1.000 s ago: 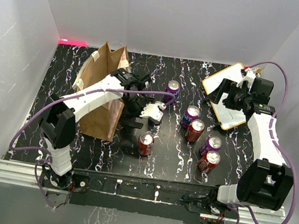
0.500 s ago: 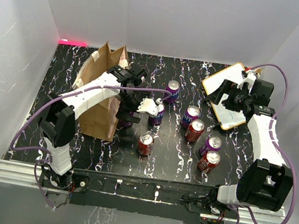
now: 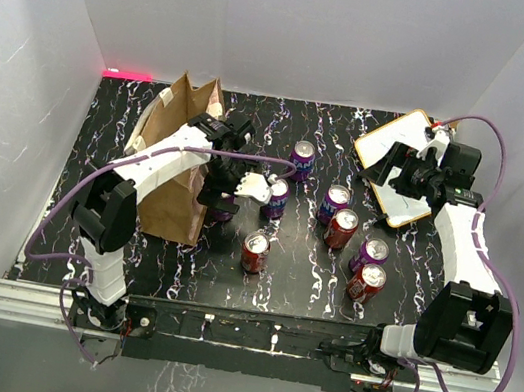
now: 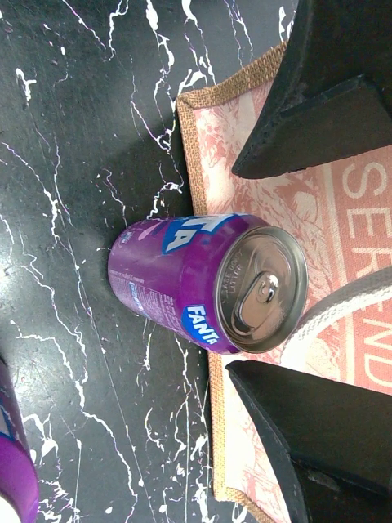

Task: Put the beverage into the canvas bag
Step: Pick up the drink from the center of the board.

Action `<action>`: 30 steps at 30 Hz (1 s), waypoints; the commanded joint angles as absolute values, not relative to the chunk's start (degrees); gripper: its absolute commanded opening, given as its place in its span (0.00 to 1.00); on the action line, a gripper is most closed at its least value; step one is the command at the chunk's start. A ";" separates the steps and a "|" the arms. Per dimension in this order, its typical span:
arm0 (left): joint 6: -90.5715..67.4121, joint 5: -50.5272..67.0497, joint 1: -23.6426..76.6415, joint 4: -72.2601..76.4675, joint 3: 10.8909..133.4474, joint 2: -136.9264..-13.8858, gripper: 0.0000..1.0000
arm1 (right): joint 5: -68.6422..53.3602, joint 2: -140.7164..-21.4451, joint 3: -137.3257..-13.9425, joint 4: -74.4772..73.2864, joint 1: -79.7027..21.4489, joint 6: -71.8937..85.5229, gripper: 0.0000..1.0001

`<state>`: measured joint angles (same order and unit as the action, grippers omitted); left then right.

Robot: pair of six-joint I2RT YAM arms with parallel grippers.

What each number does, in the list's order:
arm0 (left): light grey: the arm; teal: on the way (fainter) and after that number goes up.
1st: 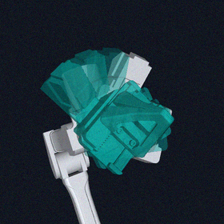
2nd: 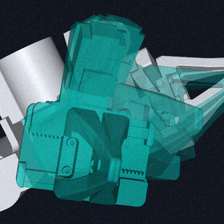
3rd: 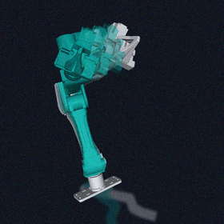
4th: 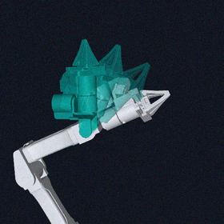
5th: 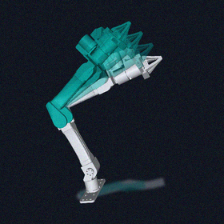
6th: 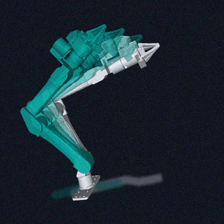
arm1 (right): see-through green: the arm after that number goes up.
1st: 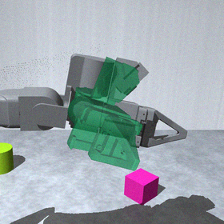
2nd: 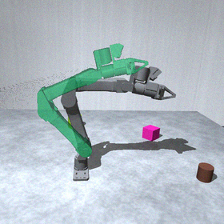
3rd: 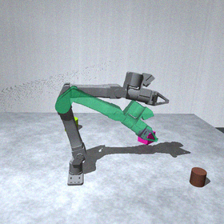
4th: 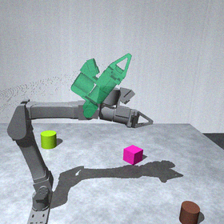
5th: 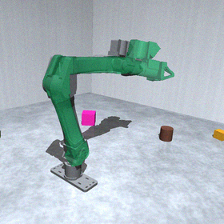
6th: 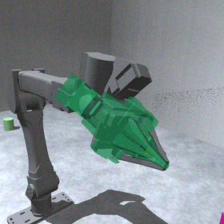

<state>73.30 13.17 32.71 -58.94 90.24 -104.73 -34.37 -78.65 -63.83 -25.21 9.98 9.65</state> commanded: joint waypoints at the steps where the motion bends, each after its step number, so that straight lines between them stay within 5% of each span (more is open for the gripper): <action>1: 74.82 13.22 32.43 -60.95 90.18 -105.22 0.89 | -35.16 -76.13 -63.57 -22.12 10.64 10.54 0.96; 8: 73.83 13.95 32.18 -58.59 88.78 -105.78 0.82 | -35.33 -75.85 -63.15 -22.08 10.91 11.06 0.96; 16: 72.38 14.92 32.25 -59.94 90.95 -107.00 0.60 | -35.42 -75.85 -63.02 -21.98 11.24 11.49 0.95; 22: 71.82 12.79 32.13 -59.27 89.25 -106.44 0.77 | -35.59 -75.94 -63.02 -21.83 11.45 11.80 0.95; 30: 71.95 11.34 31.00 -57.93 87.99 -106.05 0.82 | -36.29 -76.07 -62.84 -21.44 11.61 12.82 0.95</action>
<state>71.83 11.64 31.97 -56.95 88.31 -106.72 -35.03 -77.93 -62.83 -24.97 11.25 12.03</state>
